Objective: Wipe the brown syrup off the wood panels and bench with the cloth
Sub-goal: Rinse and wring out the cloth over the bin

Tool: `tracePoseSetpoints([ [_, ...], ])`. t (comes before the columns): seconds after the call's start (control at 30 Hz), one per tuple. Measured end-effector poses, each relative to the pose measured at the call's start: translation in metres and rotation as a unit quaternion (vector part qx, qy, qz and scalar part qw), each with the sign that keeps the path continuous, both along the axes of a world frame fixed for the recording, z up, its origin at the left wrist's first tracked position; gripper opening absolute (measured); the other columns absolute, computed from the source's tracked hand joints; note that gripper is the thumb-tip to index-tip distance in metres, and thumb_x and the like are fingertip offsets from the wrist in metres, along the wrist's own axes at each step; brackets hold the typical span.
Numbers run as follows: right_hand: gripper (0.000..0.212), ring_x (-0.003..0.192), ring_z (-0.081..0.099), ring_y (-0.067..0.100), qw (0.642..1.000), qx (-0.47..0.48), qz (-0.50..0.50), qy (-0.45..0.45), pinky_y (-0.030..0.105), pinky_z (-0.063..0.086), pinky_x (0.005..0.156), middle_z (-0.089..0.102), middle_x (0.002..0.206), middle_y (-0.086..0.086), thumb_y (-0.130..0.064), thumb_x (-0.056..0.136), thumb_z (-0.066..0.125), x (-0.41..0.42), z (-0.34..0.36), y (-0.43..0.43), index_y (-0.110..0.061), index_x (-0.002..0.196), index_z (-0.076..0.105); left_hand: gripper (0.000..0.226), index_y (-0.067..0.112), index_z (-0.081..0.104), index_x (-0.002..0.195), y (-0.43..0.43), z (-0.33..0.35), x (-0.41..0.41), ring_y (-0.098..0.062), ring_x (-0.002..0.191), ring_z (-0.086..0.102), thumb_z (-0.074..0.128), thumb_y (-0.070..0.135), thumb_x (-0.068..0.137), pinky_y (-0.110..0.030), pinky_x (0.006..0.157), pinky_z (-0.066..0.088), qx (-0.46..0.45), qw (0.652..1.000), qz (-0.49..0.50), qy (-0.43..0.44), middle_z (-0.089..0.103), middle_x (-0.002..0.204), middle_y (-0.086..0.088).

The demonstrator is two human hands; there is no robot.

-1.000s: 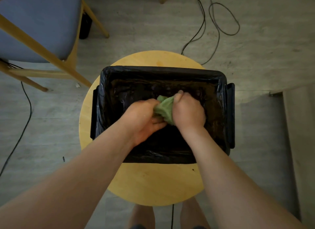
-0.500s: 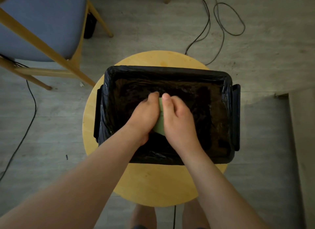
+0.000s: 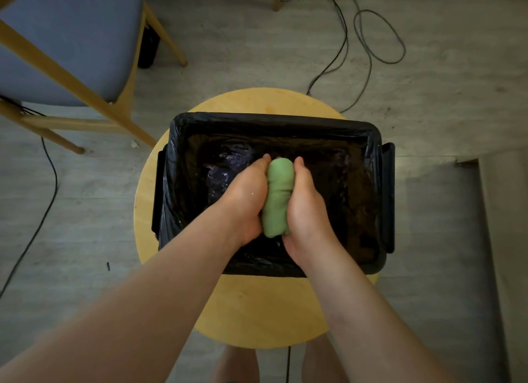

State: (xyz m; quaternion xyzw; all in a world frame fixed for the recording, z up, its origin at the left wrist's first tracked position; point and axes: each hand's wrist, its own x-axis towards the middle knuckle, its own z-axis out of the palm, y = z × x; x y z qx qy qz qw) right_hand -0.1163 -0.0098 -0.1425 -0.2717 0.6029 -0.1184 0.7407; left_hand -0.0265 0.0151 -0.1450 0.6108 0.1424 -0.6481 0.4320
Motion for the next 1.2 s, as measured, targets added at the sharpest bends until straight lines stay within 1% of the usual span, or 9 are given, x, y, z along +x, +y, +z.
tracePoseSetpoints([
  [0.17, 0.047, 0.094, 0.076, 0.016, 0.999, -0.017, -0.017, 0.026, 0.038, 0.061, 0.085, 0.078, 0.103, 0.001, -0.061, 0.105, 0.041, 0.009, 0.001, 0.008, -0.026, 0.121, 0.068, 0.059, 0.022, 0.050, 0.145, -0.001, -0.009, -0.001, -0.030, 0.095, 0.075, 0.049, 0.058, 0.098, -0.042, 0.070, 0.064, 0.039, 0.994, 0.032, -0.098, 0.072, 0.117, -0.012],
  [0.33, 0.044, 0.098, 0.072, 0.026, 0.991, -0.081, -0.040, 0.096, 0.051, 0.059, 0.093, 0.073, 0.106, 0.006, -0.061, 0.100, 0.037, 0.010, -0.007, -0.006, -0.029, 0.109, 0.066, 0.034, 0.022, 0.062, 0.129, 0.002, -0.005, 0.003, -0.024, 0.093, 0.071, 0.053, 0.041, 0.103, -0.034, 0.064, 0.059, -0.015, 0.996, -0.005, -0.091, 0.071, 0.111, -0.005],
  [0.4, 0.050, 0.099, 0.070, 0.028, 0.987, -0.101, -0.023, 0.125, 0.054, 0.057, 0.095, 0.072, 0.107, 0.008, -0.062, 0.094, 0.033, 0.007, -0.011, -0.013, -0.028, 0.109, 0.066, 0.024, 0.017, 0.070, 0.113, 0.007, -0.001, 0.006, -0.027, 0.094, 0.070, 0.055, 0.030, 0.099, -0.042, 0.071, 0.061, -0.043, 0.995, -0.042, -0.077, 0.073, 0.107, -0.006],
  [0.5, 0.051, 0.100, 0.070, 0.028, 0.982, -0.117, 0.007, 0.149, 0.052, 0.056, 0.097, 0.071, 0.108, 0.009, -0.059, 0.096, 0.030, 0.003, -0.014, -0.021, -0.022, 0.105, 0.063, 0.052, 0.004, 0.064, 0.128, 0.016, 0.005, 0.010, -0.036, 0.109, 0.066, 0.053, 0.017, 0.078, -0.054, 0.090, 0.060, -0.101, 0.985, -0.132, -0.047, 0.069, 0.120, -0.017],
  [0.63, 0.038, 0.099, 0.072, 0.027, 0.996, -0.010, -0.072, 0.050, 0.046, 0.059, 0.092, 0.072, 0.110, 0.012, -0.050, 0.109, 0.040, -0.001, -0.008, -0.032, -0.020, 0.106, 0.061, 0.071, 0.036, 0.055, 0.139, 0.015, 0.006, 0.012, -0.023, 0.118, 0.063, 0.065, 0.023, 0.070, -0.052, 0.103, 0.050, -0.155, 0.924, -0.338, -0.087, 0.069, 0.123, -0.002],
  [0.73, 0.046, 0.097, 0.076, 0.028, 0.995, 0.039, -0.084, -0.038, 0.040, 0.063, 0.074, 0.075, 0.111, 0.016, -0.046, 0.110, 0.040, -0.010, -0.004, -0.039, -0.009, 0.117, 0.067, 0.084, 0.043, 0.041, 0.148, 0.009, -0.002, 0.014, -0.019, 0.119, 0.065, 0.081, 0.018, 0.078, -0.051, 0.101, 0.056, -0.169, 0.919, -0.341, -0.108, 0.067, 0.127, 0.003],
  [0.97, 0.029, 0.113, 0.071, 0.025, 0.998, 0.021, 0.036, -0.057, 0.042, 0.057, 0.094, 0.075, 0.120, 0.009, -0.023, 0.104, 0.053, -0.030, 0.009, -0.052, -0.012, 0.124, 0.071, 0.036, 0.008, 0.067, 0.120, -0.013, -0.009, 0.014, -0.022, 0.102, 0.075, 0.072, -0.006, 0.087, -0.036, 0.086, 0.063, -0.180, 0.923, -0.335, -0.053, 0.076, 0.110, -0.012],
  [1.1, 0.029, 0.109, 0.069, 0.035, 0.988, -0.013, 0.143, 0.053, 0.051, 0.051, 0.104, 0.072, 0.119, 0.017, -0.015, 0.092, 0.050, -0.045, 0.020, -0.079, -0.005, 0.114, 0.066, 0.021, 0.009, 0.071, 0.107, -0.017, -0.010, 0.026, -0.017, 0.082, 0.073, 0.073, 0.004, 0.087, -0.028, 0.068, 0.060, -0.146, 0.833, -0.496, -0.198, 0.076, 0.095, -0.009],
  [1.2, 0.050, 0.110, 0.070, 0.044, 0.973, 0.071, 0.220, 0.024, 0.054, 0.059, 0.092, 0.066, 0.126, 0.027, -0.035, 0.092, 0.053, -0.047, 0.028, -0.097, -0.002, 0.128, 0.059, 0.030, 0.014, 0.061, 0.108, -0.028, -0.003, 0.024, -0.020, 0.083, 0.064, 0.077, 0.022, 0.083, -0.033, 0.072, 0.054, -0.122, 0.630, -0.653, -0.403, 0.066, 0.093, 0.000],
])
